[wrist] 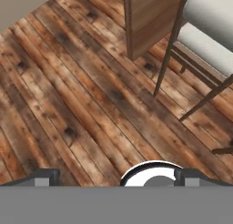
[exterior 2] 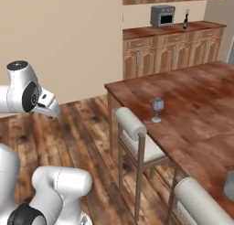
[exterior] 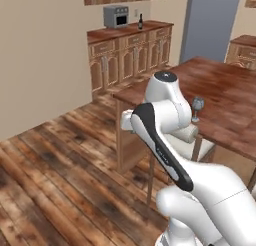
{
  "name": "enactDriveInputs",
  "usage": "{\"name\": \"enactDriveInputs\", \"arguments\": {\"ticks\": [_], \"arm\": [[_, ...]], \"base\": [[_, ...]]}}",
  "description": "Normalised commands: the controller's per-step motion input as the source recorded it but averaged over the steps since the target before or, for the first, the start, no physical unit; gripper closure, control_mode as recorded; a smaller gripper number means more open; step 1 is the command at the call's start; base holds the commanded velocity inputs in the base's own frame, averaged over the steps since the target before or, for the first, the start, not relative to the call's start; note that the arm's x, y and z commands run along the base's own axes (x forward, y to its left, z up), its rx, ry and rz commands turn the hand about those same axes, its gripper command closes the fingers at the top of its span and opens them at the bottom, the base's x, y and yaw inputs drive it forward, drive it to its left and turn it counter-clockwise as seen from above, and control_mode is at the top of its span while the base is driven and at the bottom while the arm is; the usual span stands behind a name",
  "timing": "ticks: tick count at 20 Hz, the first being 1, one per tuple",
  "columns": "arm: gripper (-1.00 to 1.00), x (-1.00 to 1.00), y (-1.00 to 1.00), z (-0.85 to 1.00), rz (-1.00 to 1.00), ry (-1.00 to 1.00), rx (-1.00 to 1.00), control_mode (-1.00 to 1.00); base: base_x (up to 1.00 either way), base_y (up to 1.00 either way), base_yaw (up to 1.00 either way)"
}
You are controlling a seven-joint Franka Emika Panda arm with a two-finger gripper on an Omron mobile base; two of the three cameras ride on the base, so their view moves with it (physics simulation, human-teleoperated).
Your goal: There is a wine glass and glass cup on the dining counter. Place the wine bottle next to the wine glass and the juice bottle next to the glass cup.
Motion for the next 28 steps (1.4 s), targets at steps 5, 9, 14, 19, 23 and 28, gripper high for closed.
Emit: {"name": "enactDriveInputs", "arguments": {"ticks": [5, 9, 14, 19, 23, 28], "arm": [[-1.00, 0.00, 0.00, 0.00, 0.00, 0.00, 0.00, 1.00], [-1.00, 0.00, 0.00, 0.00, 0.00, 0.00, 0.00, 1.00], [-1.00, 0.00, 0.00, 0.00, 0.00, 0.00, 0.00, 1.00], [-1.00, 0.00, 0.00, 0.00, 0.00, 0.00, 0.00, 1.00], [-1.00, 0.00, 0.00, 0.00, 0.00, 0.00, 0.00, 1.00], [-1.00, 0.00, 0.00, 0.00, 0.00, 0.00, 0.00, 1.00]], "base": [[0.80, 0.60, -0.02], [0.89, 0.50, 0.00], [0.92, 0.46, -0.01], [0.94, 0.35, -0.04], [0.94, 0.27, -0.06], [0.89, 0.22, -0.15]]}}
